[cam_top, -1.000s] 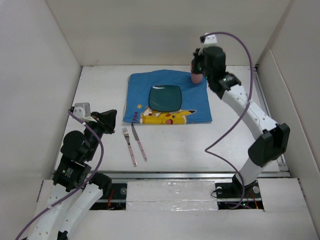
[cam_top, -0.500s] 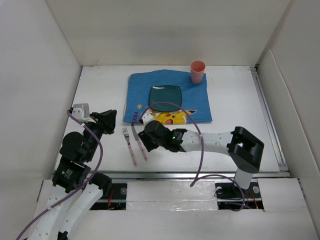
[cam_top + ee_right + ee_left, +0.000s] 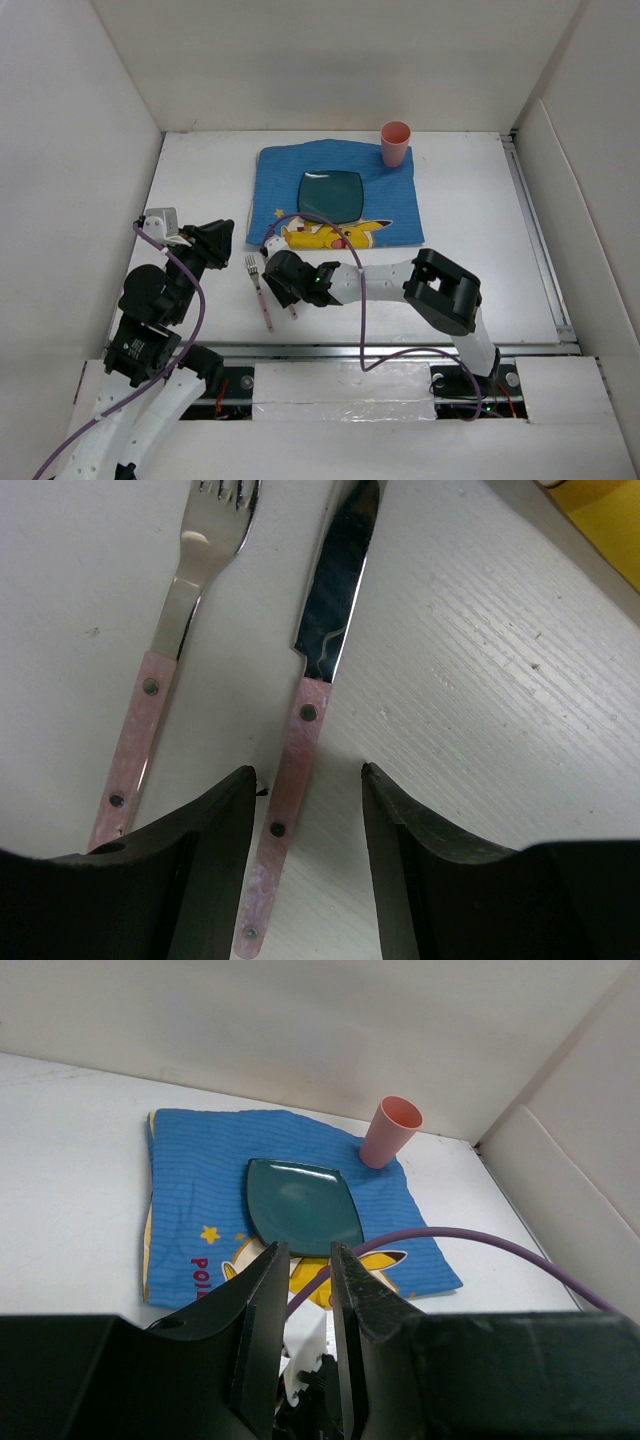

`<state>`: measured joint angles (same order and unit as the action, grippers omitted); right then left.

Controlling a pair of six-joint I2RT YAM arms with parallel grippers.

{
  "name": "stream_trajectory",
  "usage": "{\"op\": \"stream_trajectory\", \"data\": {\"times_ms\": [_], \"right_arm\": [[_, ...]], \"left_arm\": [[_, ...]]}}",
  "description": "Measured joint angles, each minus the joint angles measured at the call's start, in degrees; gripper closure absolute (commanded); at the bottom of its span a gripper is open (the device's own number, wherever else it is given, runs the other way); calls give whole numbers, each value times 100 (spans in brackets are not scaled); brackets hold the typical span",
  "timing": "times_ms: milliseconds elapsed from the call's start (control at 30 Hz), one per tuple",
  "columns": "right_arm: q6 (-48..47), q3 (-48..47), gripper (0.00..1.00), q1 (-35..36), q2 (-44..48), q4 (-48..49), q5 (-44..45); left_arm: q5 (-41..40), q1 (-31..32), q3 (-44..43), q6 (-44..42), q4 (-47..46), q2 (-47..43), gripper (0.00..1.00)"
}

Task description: Set the dinner table for one person

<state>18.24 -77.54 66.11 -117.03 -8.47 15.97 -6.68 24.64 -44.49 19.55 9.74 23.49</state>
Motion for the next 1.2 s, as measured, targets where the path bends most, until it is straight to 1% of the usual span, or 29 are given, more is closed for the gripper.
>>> {"op": "stream_trajectory", "data": {"times_ms": [33, 67, 100, 233, 300, 400, 533, 600, 700, 767, 833, 933, 1033, 1200], "right_arm": [[17, -28, 61, 0, -20, 2, 15], [52, -44, 95, 0, -39, 0, 33], [59, -52, 100, 0, -46, 9, 31], [210, 0, 100, 20, 11, -24, 221], [243, 164, 100, 76, 216, -138, 267], [280, 468, 100, 214, 866, -404, 269], [295, 765, 100, 254, 2096, -393, 280], [264, 844, 100, 42, 2605, -306, 313], [190, 979, 100, -774, 3049, -20, 310], [151, 1062, 100, -1556, 3045, 160, 330], [151, 1091, 100, -2286, 2835, 245, 372], [199, 1082, 100, -3082, 2326, 299, 398], [282, 1029, 100, -3580, 1722, 286, 348], [348, 686, 100, -3982, 953, 199, 162]], "left_arm": [[0, 0, 0, 0, 0, 0, 79], [7, 0, 0, 0, 0, 0, 79], [11, 0, 0, 0, 0, 0, 79], [15, 0, 0, 0, 0, 0, 79], [17, 0, 0, 0, 0, 0, 79], [17, 0, 0, 0, 0, 0, 78], [15, 0, 0, 4, 0, 0, 74], [15, 0, 0, 2, 0, 0, 73], [15, 0, 0, 2, 0, 2, 72], [15, 0, 0, 2, 0, 2, 72], [15, 0, 0, 2, 0, 2, 72], [15, 0, 0, 2, -2, 2, 72], [15, 0, 0, 2, 0, 7, 72], [15, 0, 0, 2, -2, 9, 72]]}}
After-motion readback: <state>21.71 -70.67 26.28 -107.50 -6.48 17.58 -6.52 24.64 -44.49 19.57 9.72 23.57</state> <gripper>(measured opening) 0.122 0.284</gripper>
